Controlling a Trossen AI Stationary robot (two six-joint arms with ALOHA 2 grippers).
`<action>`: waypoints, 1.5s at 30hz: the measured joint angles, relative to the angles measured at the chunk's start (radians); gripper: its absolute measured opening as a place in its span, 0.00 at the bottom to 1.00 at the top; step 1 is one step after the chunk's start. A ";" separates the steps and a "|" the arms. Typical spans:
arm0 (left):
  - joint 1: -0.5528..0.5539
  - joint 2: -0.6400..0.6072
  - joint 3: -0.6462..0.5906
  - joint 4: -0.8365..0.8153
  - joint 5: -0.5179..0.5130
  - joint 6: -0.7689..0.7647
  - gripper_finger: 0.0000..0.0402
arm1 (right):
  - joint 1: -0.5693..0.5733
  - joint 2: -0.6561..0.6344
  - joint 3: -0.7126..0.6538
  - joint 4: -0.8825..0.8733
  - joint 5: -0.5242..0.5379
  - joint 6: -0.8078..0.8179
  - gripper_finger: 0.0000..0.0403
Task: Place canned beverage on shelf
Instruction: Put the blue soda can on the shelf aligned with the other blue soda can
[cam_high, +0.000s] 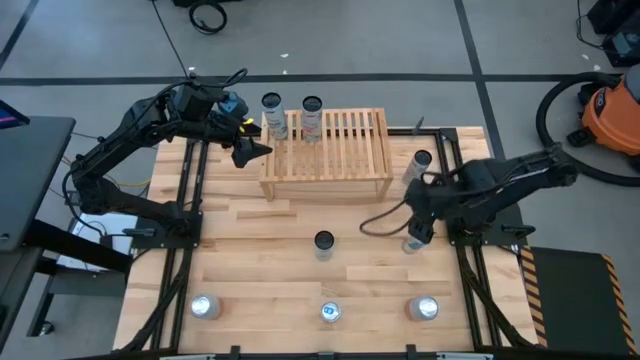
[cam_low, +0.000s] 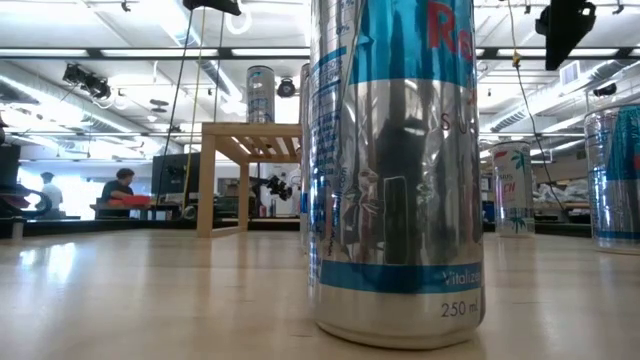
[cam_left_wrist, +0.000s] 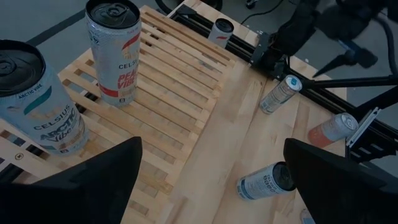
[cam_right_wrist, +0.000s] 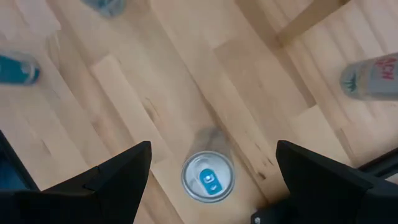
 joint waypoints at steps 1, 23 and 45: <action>0.000 0.000 0.000 0.000 0.000 0.000 0.98 | 0.014 0.013 0.000 -0.004 0.010 0.012 0.88; 0.000 0.000 0.000 -0.032 0.000 0.009 0.98 | 0.290 0.154 -0.050 -0.091 0.073 0.494 0.88; 0.000 0.000 0.000 -0.033 0.000 0.009 0.98 | 0.325 0.151 -0.296 0.105 0.117 0.596 0.87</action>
